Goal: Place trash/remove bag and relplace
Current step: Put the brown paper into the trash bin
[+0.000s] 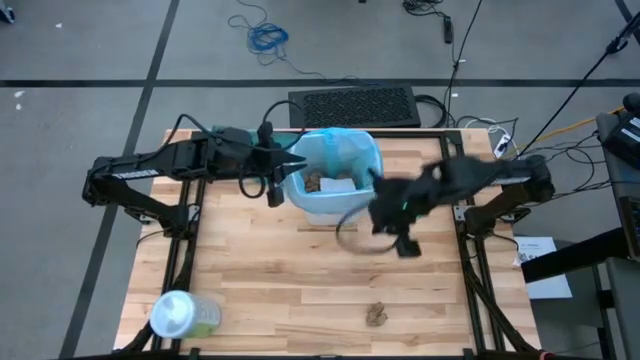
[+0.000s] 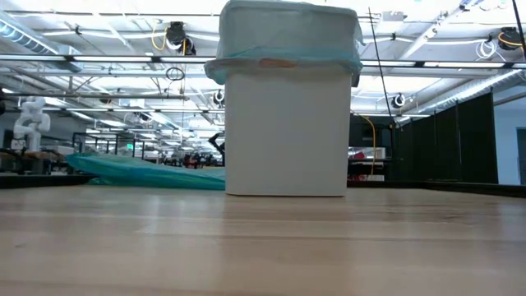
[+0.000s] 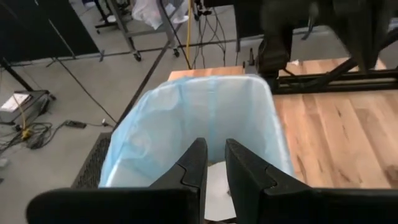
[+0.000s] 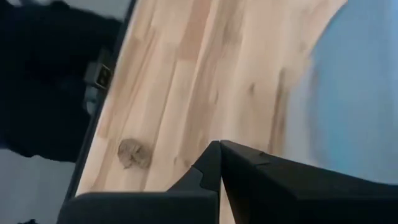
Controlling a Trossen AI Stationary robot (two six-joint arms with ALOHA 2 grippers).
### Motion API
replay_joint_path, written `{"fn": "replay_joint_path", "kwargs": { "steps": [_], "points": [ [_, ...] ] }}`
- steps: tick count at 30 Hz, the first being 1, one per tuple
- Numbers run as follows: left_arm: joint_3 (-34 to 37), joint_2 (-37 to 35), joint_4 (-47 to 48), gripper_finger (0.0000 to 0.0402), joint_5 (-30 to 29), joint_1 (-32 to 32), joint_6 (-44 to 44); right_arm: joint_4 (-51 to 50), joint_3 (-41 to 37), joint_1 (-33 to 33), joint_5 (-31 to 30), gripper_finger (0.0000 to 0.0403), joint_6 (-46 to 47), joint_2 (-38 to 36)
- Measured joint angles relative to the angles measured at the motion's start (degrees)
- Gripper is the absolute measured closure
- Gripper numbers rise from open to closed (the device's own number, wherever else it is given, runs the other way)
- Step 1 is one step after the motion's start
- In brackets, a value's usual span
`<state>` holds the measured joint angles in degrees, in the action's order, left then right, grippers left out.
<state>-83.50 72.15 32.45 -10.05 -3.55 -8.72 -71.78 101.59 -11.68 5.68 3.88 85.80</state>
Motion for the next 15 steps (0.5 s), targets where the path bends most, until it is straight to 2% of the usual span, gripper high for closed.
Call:
{"fn": "replay_joint_path", "kwargs": {
  "steps": [4,8,15],
  "points": [
    [0.00,-0.13,0.94,0.0346,-0.23,-0.04,2.26,2.31,-10.06,-5.28,-4.15,0.0403,13.14,0.13],
    [0.00,-0.95,1.33,0.0346,-0.49,-0.04,2.15,5.19,-19.00,-11.60,-4.48,0.0403,26.79,0.11],
    [0.00,-2.14,1.26,0.0346,-1.15,-0.04,2.23,22.13,-27.96,-21.90,-4.54,0.0403,45.61,0.02]
  ]
}}
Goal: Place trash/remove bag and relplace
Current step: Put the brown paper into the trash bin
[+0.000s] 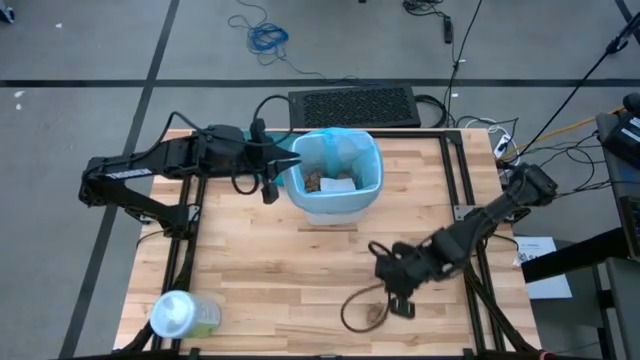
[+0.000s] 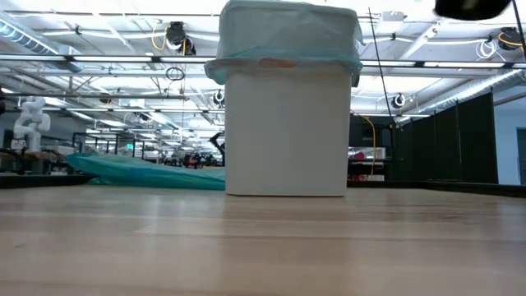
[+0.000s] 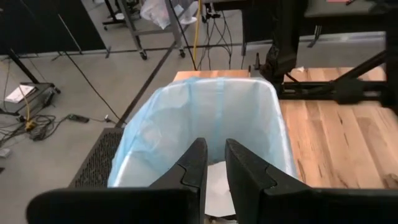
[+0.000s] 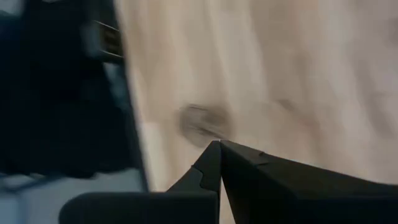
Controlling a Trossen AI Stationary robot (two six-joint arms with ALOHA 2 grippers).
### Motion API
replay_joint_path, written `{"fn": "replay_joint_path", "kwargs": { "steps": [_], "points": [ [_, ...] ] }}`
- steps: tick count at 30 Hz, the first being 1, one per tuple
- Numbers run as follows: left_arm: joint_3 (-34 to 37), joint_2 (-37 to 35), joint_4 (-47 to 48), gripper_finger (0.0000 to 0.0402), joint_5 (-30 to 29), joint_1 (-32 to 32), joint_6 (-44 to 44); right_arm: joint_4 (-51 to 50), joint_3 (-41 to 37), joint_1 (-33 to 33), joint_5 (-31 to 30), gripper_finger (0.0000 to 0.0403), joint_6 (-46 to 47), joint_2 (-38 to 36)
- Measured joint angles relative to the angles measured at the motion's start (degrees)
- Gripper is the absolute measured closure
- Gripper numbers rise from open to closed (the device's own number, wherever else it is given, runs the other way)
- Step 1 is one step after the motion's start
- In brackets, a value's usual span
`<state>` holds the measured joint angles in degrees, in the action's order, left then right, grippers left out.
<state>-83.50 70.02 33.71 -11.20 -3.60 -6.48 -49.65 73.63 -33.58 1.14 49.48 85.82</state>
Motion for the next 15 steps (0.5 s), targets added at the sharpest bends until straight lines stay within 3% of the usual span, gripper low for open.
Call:
{"fn": "replay_joint_path", "kwargs": {
  "steps": [6,15],
  "points": [
    [0.00,-0.02,0.63,0.0346,-0.04,0.00,0.09,12.62,-5.13,-6.43,-2.79,0.0403,12.86,1.06],
    [0.00,-0.02,3.39,0.0346,-0.90,0.00,0.15,15.58,-6.32,-11.61,-8.77,0.0363,32.60,6.97]
  ]
}}
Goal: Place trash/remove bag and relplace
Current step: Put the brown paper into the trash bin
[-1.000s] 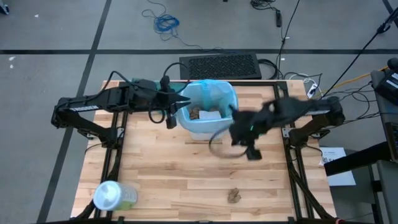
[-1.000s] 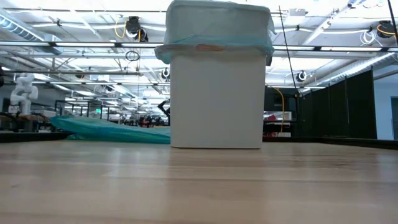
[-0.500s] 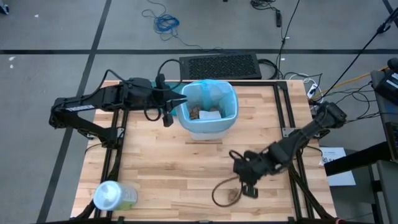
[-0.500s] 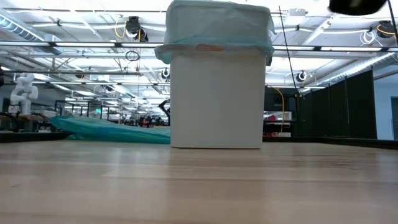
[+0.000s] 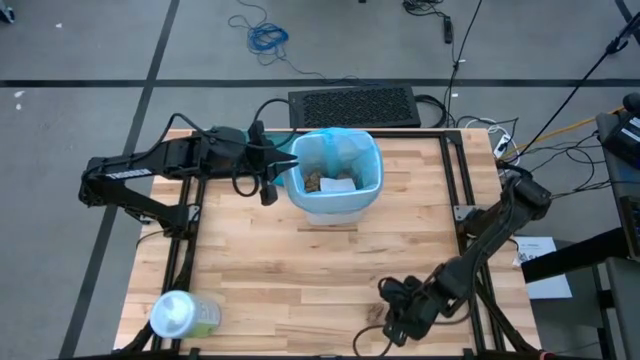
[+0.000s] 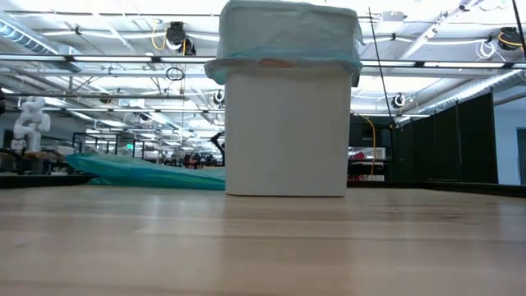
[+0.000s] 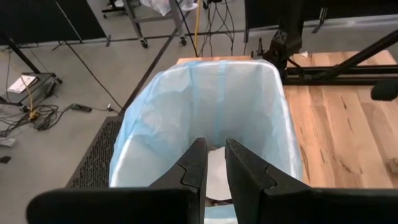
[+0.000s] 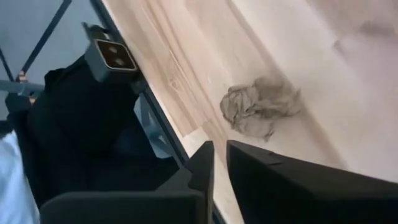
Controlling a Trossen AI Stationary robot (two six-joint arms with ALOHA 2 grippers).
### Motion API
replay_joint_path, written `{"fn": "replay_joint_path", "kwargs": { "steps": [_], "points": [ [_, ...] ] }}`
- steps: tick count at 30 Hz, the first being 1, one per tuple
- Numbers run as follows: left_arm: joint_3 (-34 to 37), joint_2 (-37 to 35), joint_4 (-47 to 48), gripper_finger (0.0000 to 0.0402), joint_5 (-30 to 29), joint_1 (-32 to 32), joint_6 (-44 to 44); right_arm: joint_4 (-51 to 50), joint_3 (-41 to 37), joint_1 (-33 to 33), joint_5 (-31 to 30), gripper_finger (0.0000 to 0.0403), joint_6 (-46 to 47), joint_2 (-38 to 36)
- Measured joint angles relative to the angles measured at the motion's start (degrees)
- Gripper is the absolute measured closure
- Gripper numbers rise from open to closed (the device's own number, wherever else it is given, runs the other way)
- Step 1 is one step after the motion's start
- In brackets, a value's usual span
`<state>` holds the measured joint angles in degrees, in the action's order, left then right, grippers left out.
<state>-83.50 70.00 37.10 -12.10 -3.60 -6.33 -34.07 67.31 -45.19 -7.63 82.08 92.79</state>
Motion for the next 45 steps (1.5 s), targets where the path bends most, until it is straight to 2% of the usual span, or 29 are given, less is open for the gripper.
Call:
{"fn": "replay_joint_path", "kwargs": {
  "steps": [7,12,20,26,29,32,35,40,42,45],
  "points": [
    [0.00,0.26,-0.05,0.0346,-0.06,0.00,-0.04,3.96,0.00,-1.11,0.49,0.0307,7.18,7.00],
    [0.00,0.26,0.05,0.0346,-0.07,0.00,-0.06,3.63,0.00,-1.05,1.91,0.0264,8.52,8.75],
    [0.00,0.26,2.55,0.0346,-0.09,0.00,0.00,-0.26,0.00,0.62,1.62,0.0199,2.68,8.80],
    [0.00,0.27,3.09,0.0346,-0.10,0.00,0.02,-1.31,0.02,3.17,1.63,0.0184,-5.55,10.27],
    [0.00,0.26,3.09,0.0346,-0.09,0.00,0.02,-2.10,0.02,4.67,2.34,0.0192,-11.47,11.55],
    [0.00,0.26,3.08,0.0346,-0.09,0.00,0.06,-3.24,0.02,6.44,3.44,0.0220,-15.40,12.95],
    [0.00,0.26,3.32,0.0346,-0.05,0.35,1.68,-3.09,0.02,7.88,3.52,0.0271,-18.31,13.74],
    [0.00,0.26,7.24,0.0346,0.91,0.62,2.02,-3.36,0.02,9.68,5.45,0.0381,-25.34,14.02],
    [0.00,0.28,8.31,0.0346,0.99,0.63,2.54,-4.99,0.02,10.51,6.96,0.0394,-29.03,13.67],
    [0.00,0.27,8.48,0.0346,1.10,0.80,3.79,-8.64,0.76,12.16,7.95,0.0390,-32.53,12.92]
  ]
}}
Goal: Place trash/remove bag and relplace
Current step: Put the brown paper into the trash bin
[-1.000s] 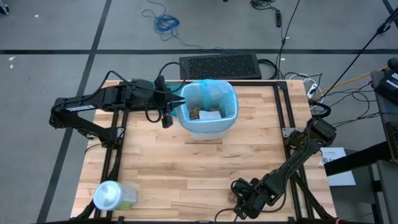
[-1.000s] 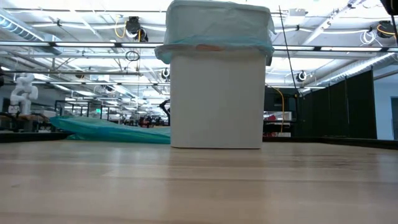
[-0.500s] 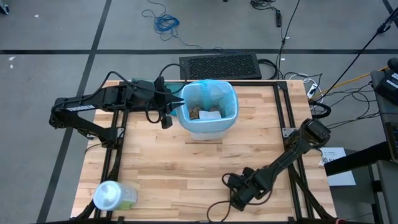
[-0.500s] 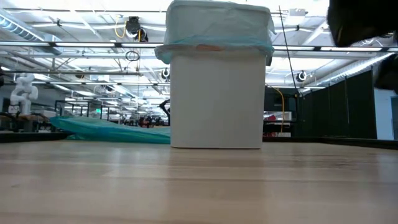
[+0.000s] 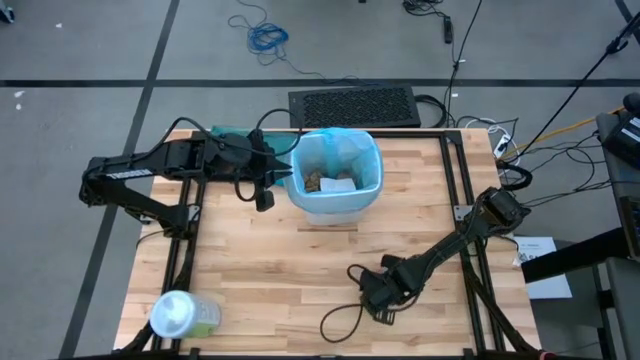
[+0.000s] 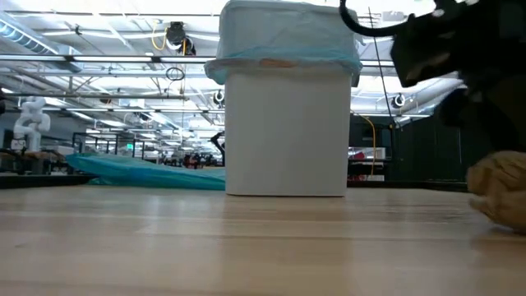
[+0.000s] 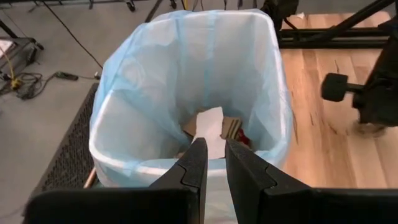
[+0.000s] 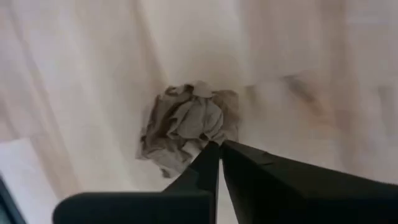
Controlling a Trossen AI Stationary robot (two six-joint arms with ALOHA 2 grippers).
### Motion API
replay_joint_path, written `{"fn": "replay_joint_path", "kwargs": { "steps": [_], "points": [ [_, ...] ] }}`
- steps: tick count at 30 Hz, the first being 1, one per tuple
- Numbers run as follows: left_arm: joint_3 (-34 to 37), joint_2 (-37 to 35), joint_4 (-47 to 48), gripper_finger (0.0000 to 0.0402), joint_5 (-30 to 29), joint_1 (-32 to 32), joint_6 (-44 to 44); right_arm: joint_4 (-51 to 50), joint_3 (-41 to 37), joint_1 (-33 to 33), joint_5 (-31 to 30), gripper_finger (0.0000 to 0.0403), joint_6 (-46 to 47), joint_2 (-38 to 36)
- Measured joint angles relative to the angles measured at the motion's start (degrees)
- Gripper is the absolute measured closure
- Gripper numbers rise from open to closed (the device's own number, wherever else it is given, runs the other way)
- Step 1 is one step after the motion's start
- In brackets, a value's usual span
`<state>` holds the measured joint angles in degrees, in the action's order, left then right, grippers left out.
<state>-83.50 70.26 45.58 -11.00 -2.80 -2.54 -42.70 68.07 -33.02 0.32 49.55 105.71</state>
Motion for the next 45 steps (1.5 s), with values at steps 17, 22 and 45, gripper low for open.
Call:
{"fn": "replay_joint_path", "kwargs": {
  "steps": [17,22,45],
  "points": [
    [0.00,0.54,-2.04,0.0346,0.24,1.82,0.74,-8.43,10.09,7.73,-0.31,0.0402,-24.50,-10.76],
    [0.00,2.04,-3.93,0.0346,0.43,2.25,0.72,-7.80,14.13,9.07,-2.88,0.0403,-33.57,-15.97],
    [0.02,5.11,-2.95,0.0346,0.43,2.98,0.67,-2.11,21.23,30.66,-25.84,0.0400,-42.89,-23.56]
  ]
}}
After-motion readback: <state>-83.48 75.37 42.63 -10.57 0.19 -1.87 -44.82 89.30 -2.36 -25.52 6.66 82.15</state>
